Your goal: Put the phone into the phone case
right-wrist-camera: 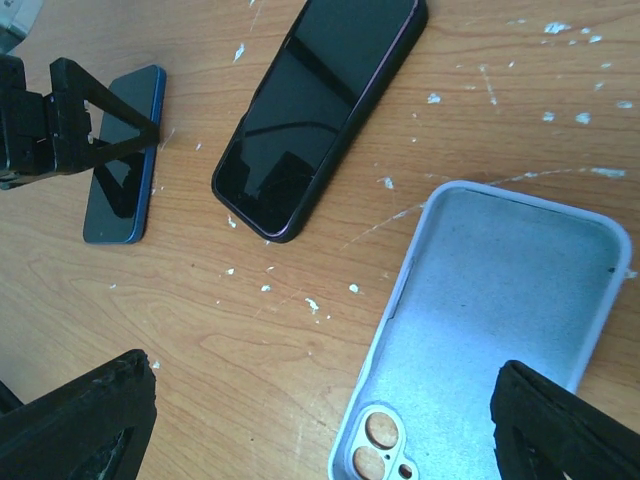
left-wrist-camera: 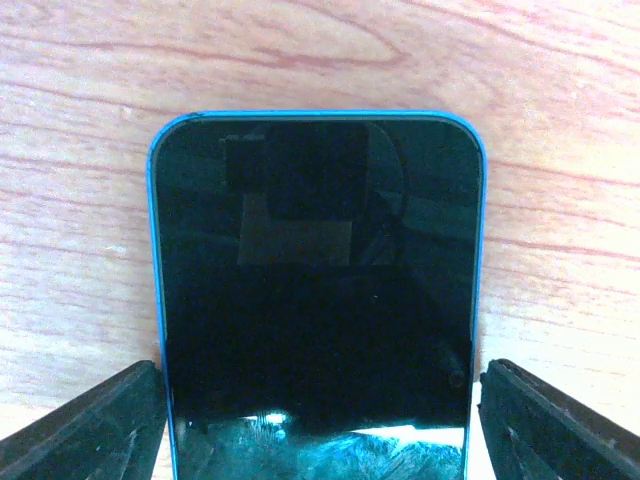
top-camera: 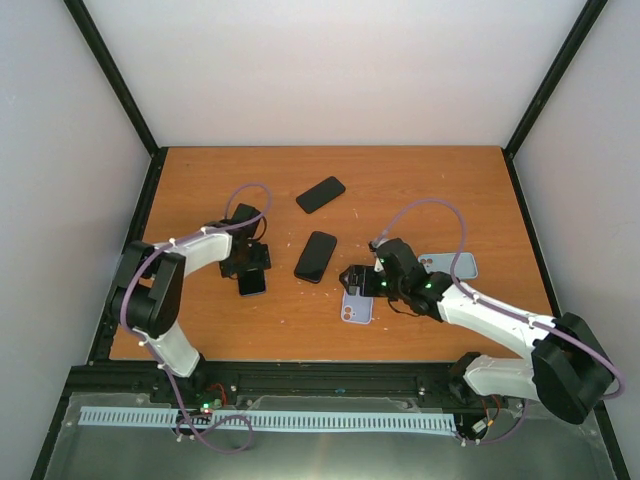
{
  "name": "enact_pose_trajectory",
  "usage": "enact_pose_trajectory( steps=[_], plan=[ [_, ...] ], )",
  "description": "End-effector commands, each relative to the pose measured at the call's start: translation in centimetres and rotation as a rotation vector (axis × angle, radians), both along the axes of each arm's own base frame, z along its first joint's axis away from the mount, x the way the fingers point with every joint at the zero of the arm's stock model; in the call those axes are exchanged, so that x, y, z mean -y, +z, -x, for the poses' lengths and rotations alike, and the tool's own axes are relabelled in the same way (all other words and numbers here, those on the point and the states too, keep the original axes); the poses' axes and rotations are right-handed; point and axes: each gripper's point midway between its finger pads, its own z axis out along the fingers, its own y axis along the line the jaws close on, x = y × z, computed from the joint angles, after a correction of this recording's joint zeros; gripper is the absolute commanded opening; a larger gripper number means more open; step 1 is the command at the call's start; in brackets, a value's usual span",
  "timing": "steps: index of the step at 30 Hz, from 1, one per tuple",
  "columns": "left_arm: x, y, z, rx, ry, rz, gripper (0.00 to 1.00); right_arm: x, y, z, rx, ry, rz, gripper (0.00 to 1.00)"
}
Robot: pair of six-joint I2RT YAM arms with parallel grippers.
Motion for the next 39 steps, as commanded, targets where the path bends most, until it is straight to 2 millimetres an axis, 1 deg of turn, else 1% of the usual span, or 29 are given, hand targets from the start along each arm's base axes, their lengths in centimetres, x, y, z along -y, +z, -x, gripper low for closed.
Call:
enact_pose_trajectory(
  steps=[1,3,6,8,10,14,19,21,23,26,29,32,36,39],
  plan=[
    [-0.5,-2.8,2.4,-0.118,0.013,-0.041,0.86,1.2,0.2,-0.3,0.042,-0.047,0.028,0.90],
    [-0.5,-3.2,2.5,-0.128,0.012,-0.049,0.86,1.9,-0.2,-0.5,0.038,-0.077,0.057,0.90],
    [-0.7,-3.7,2.6,-0.141,0.007,-0.067,0.84,2.1,-0.5,-0.5,0.038,-0.081,0.073,0.90],
    [-0.8,-3.8,2.7,-0.147,0.003,-0.078,0.81,2.3,-0.4,-0.5,0.046,-0.090,0.075,0.90],
    [-0.9,-3.6,2.7,-0.143,0.002,-0.081,0.77,2.8,-0.6,-0.5,0.055,-0.109,0.078,0.90],
    [-0.3,-1.9,2.4,-0.102,-0.007,-0.041,0.67,4.4,-2.0,-0.6,0.009,-0.146,0.096,0.90],
    [0.5,0.8,2.1,-0.042,-0.017,0.021,0.64,6.3,-4.1,-0.7,-0.037,-0.185,0.116,0.87],
    [0.7,1.7,1.9,-0.016,-0.022,0.039,0.62,6.2,-4.6,-0.5,-0.050,-0.177,0.097,0.84],
    [1.3,2.5,1.7,0.003,-0.036,0.069,0.61,5.6,-4.9,-0.4,-0.061,-0.156,0.069,0.76],
    [3.1,3.9,1.4,0.040,-0.097,0.165,0.60,5.0,-5.7,0.0,-0.102,-0.140,0.047,0.67],
    [4.5,5.1,1.4,0.078,-0.131,0.253,0.59,5.0,-6.6,0.4,-0.131,-0.150,0.032,0.62],
    [5.5,6.1,1.2,0.095,-0.155,0.309,0.59,4.6,-7.2,0.8,-0.152,-0.149,-0.003,0.57],
    [6.7,7.2,1.0,0.114,-0.178,0.379,0.57,4.7,-8.1,0.8,-0.176,-0.164,0.012,0.57],
    [7.1,7.9,0.9,0.128,-0.172,0.408,0.57,4.3,-8.3,0.8,-0.182,-0.146,0.004,0.56]
  ],
)
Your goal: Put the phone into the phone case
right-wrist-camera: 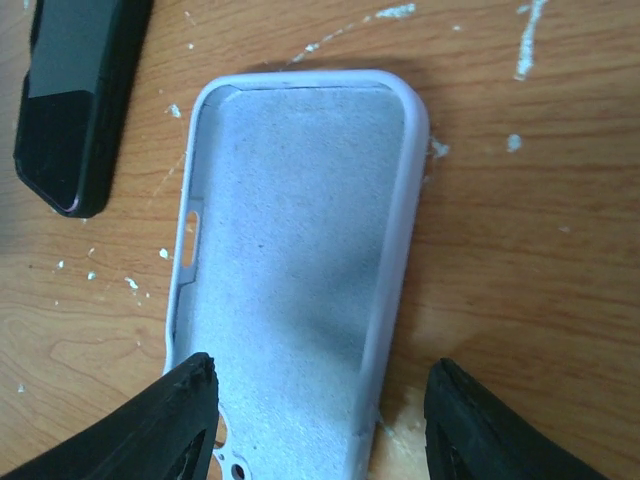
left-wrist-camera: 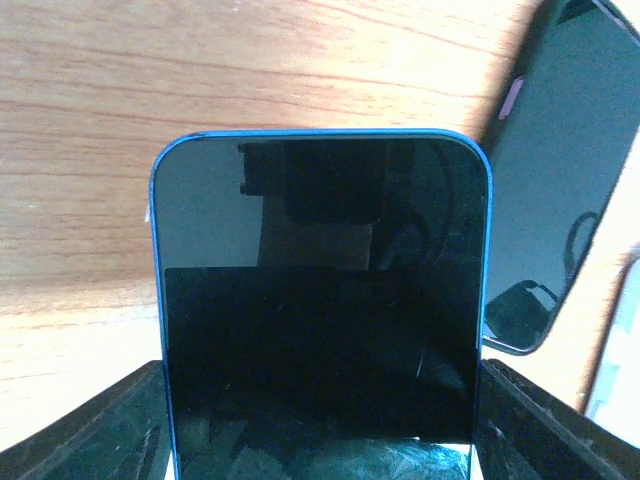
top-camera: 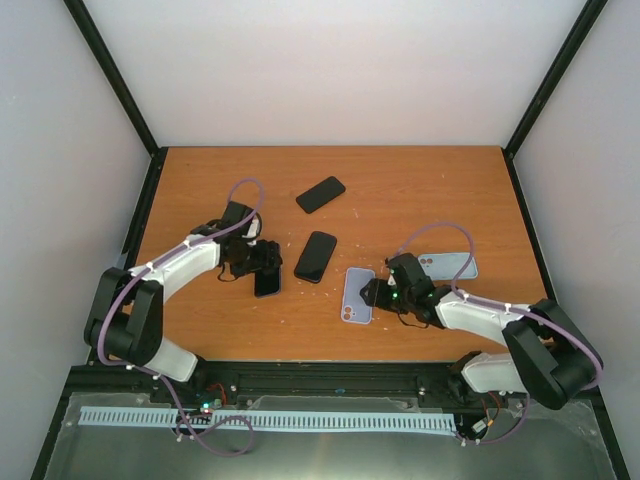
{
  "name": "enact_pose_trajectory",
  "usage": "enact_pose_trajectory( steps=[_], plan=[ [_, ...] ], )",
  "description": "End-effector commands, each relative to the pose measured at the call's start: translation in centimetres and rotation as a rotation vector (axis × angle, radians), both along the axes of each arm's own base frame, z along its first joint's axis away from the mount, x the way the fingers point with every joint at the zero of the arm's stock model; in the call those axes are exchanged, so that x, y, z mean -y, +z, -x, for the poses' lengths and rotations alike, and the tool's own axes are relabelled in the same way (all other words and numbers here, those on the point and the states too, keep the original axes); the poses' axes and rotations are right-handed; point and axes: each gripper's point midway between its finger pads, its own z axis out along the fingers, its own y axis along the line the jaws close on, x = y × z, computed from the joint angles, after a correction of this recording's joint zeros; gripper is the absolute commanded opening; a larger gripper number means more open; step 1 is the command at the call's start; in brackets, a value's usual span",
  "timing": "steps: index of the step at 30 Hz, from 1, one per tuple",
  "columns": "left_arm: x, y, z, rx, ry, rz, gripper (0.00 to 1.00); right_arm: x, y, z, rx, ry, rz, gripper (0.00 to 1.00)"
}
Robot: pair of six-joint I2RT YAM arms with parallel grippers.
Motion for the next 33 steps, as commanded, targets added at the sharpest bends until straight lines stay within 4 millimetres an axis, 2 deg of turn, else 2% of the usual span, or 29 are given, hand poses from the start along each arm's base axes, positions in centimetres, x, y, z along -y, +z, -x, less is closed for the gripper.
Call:
enact_pose_trajectory(
  steps=[1,5,8,10,12,14,18,22,28,33],
  plan=[
    [1.9,3.2,-1.2,0.083,-0.031,0.113,0.57,-0.7,-0.6,0.1,-0.022,0.014,-0.032,0.56],
    [2.8,4.1,-1.2,0.095,-0.041,0.147,0.56,-2.8,0.0,0.6,-0.022,0.070,-0.108,0.52],
    [4.3,4.9,-1.1,0.106,-0.064,0.173,0.57,-4.4,0.6,0.9,-0.014,0.112,-0.150,0.51],
    [5.6,5.2,-0.9,0.104,-0.080,0.195,0.56,-4.3,0.6,0.7,-0.018,0.108,-0.133,0.49],
    [7.0,5.6,-0.7,0.102,-0.095,0.219,0.56,-2.6,0.3,0.4,-0.004,0.058,-0.039,0.50],
    [8.7,6.1,-0.5,0.108,-0.124,0.249,0.56,-0.2,0.4,0.2,0.031,-0.003,0.053,0.56],
    [12.2,6.7,-0.2,0.110,-0.201,0.299,0.57,4.1,2.4,-0.3,0.126,-0.149,0.125,0.73],
    [15.5,6.6,0.3,0.085,-0.249,0.341,0.56,7.6,4.1,-0.7,0.202,-0.264,0.145,0.80],
    [19.7,5.3,1.4,0.062,-0.312,0.367,0.55,9.8,4.1,-0.5,0.189,-0.320,0.167,0.85],
    [21.7,4.5,1.7,0.032,-0.333,0.385,0.54,9.6,4.3,-0.1,0.198,-0.321,0.133,0.86]
  ],
)
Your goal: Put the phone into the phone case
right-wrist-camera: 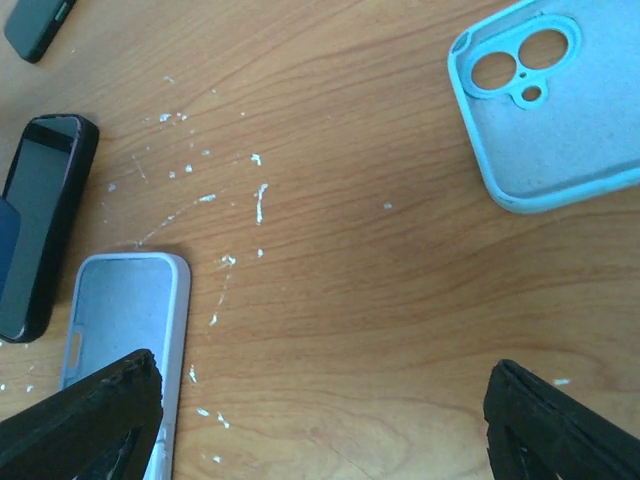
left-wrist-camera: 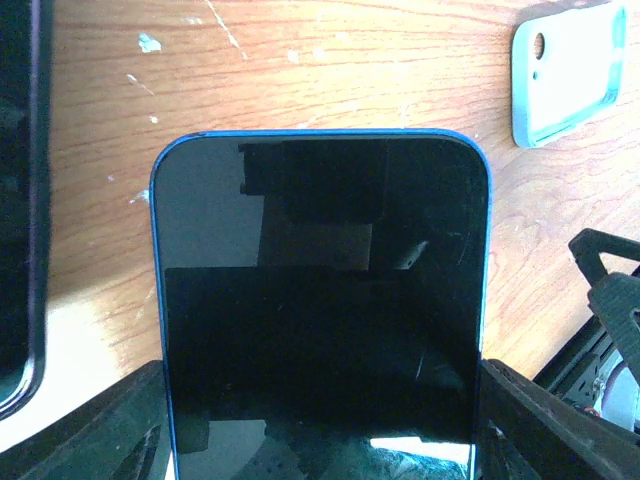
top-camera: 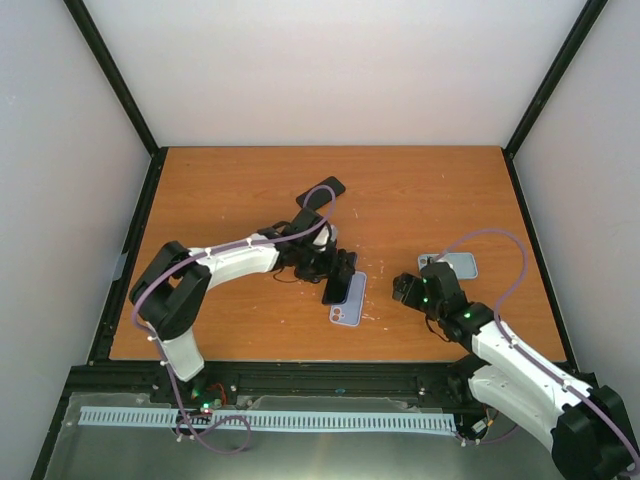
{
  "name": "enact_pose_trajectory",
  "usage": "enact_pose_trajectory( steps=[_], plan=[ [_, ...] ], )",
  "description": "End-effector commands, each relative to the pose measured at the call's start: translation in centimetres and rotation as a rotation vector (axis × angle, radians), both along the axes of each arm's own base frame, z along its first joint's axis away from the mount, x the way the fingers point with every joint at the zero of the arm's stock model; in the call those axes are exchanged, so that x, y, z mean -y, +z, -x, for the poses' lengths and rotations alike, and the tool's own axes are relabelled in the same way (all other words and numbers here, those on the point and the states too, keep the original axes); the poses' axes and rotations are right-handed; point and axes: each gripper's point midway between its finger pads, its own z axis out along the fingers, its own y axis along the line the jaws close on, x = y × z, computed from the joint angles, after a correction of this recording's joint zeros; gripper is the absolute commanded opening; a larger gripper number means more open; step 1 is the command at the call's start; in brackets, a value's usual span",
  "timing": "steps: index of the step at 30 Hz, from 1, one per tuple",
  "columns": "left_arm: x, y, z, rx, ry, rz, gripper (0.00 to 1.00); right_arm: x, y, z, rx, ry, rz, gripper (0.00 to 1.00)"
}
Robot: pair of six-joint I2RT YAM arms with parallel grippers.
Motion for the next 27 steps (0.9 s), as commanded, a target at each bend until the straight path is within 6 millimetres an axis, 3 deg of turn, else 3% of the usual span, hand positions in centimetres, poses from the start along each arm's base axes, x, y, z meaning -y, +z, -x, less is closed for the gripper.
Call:
enact_pose_trajectory(
  steps=[1,6,14,27],
  plan=[
    [3.3,2.7,-1.2,0.040,-0.016,0.107,0.54,0.8,-0.3,0.6,-0.003,-0.021,0.014,0.87],
    [4.1,2.5,-0.8,0.015,-0.005,0.133,0.54,0.5,-0.2,0.8,-0.019,-0.007,0.001,0.88],
    [4.6,0.3,-0.5,-0.038,-0.011,0.127,0.54,-0.1,-0.7,0.8,-0.025,0.003,-0.033,0.88],
    [4.5,-1.5,0.7,-0.097,-0.004,0.111,0.56,-0.7,-1.1,0.8,-0.037,0.025,-0.045,0.89]
  ],
)
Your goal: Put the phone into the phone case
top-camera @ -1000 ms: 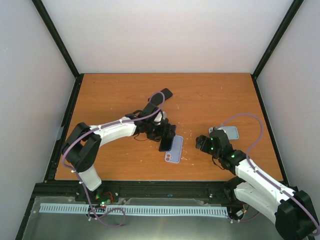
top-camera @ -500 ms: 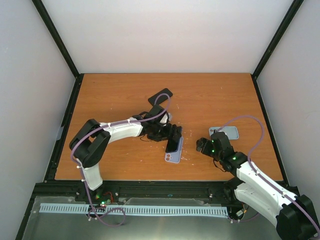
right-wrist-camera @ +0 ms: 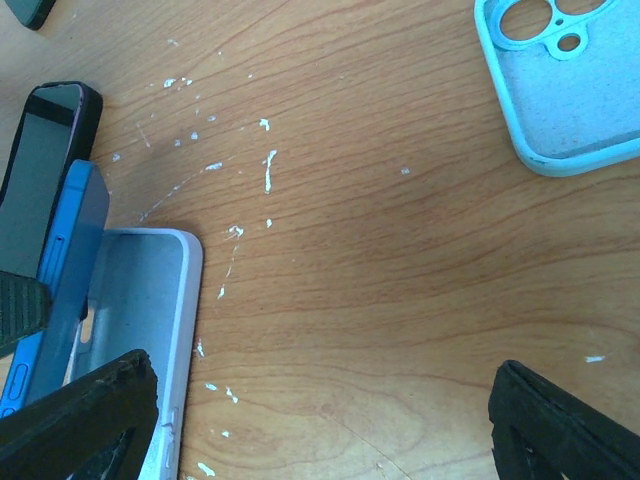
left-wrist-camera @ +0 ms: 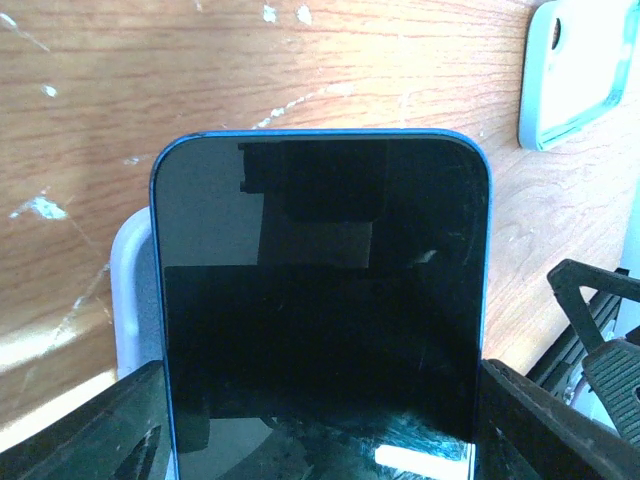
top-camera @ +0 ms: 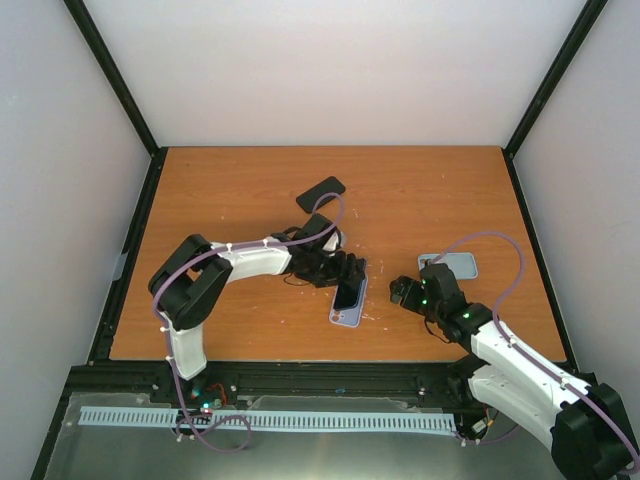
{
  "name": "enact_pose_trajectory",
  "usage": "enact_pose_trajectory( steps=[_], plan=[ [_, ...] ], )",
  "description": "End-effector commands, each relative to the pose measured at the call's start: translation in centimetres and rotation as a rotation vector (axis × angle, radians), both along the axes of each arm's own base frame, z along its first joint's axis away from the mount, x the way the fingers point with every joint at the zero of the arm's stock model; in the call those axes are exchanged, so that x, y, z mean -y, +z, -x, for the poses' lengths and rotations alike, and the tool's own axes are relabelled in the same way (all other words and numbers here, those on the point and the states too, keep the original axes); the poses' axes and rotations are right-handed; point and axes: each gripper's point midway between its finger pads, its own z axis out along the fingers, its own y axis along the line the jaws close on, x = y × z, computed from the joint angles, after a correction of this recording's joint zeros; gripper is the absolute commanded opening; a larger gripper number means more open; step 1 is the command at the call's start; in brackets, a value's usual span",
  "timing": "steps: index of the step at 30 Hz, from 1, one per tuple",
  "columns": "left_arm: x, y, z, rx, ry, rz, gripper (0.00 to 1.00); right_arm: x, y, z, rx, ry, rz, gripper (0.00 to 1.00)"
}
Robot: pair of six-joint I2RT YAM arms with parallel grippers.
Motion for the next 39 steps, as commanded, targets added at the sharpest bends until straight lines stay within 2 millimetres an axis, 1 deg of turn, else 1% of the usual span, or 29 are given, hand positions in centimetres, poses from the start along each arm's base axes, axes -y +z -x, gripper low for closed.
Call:
enact_pose_trajectory(
  steps=[1,3,11,13,17,25,30,34,39],
  plan=[
    [1.6,1.2,0.5,-0.011,-0.012,0.064,0.56,-0.2,-0.2,-0.1,0.006,-0.002,-0.019,0.89],
    [1.7,1.2,0.6,-0.008,-0.013,0.063,0.56,-0.2,-0.3,-0.1,0.001,-0.002,-0.020,0.89],
    [1.8,3.1,0.9,0.052,-0.017,0.058,0.56,0.0,-0.4,0.2,0.000,-0.005,-0.020,0.89],
    [1.8,3.2,1.2,0.061,-0.022,0.047,0.56,-0.1,-0.4,0.2,0.001,-0.005,-0.023,0.89],
    [1.4,2.3,1.5,0.053,-0.024,0.023,0.56,-0.1,-0.3,0.2,0.000,-0.005,-0.027,0.89],
    [0.8,1.2,1.9,0.041,-0.021,-0.005,0.56,-0.2,-0.4,0.3,-0.002,0.000,-0.034,0.89],
    [0.7,0.3,2.2,0.021,-0.026,-0.020,0.62,-0.6,-0.1,0.2,0.003,0.025,-0.039,0.89],
    [0.5,0.1,2.2,0.015,-0.021,-0.036,0.70,-1.0,-0.2,0.3,-0.003,0.040,-0.050,0.88],
    [0.3,-0.3,2.4,0.003,-0.021,-0.050,0.74,-2.1,-0.8,0.6,-0.031,0.074,-0.107,0.87]
  ],
)
